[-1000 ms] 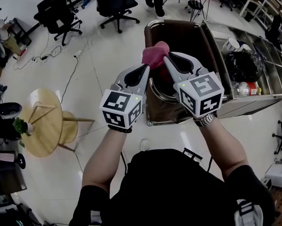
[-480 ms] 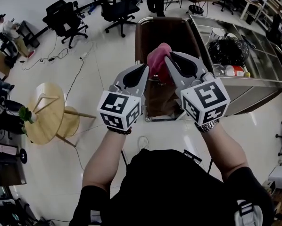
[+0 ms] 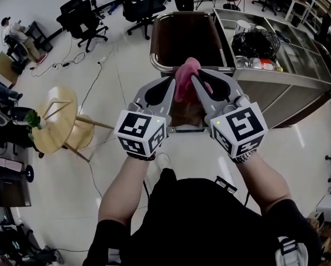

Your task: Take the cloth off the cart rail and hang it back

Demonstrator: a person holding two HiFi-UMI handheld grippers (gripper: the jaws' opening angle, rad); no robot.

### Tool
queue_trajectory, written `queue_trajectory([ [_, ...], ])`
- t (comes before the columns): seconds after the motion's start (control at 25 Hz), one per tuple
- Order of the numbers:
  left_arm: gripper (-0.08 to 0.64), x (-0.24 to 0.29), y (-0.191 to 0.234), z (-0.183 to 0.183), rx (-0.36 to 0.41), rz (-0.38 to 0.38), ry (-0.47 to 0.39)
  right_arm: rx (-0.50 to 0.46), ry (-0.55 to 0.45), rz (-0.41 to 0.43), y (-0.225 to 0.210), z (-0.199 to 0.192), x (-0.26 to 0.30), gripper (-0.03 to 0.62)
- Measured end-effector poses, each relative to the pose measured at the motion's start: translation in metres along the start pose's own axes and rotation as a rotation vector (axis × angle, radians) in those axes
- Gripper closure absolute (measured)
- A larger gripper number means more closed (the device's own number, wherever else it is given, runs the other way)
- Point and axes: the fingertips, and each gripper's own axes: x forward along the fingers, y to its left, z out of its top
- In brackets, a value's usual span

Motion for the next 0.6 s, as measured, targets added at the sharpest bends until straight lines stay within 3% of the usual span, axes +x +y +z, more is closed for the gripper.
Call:
queue_trajectory([
  [0.6, 0.565, -0.059, -0.024, 0.022, 0.021, -0.051, 0.0, 0.017, -0.001, -0.048, 0.055, 0.012, -0.031, 0.551],
])
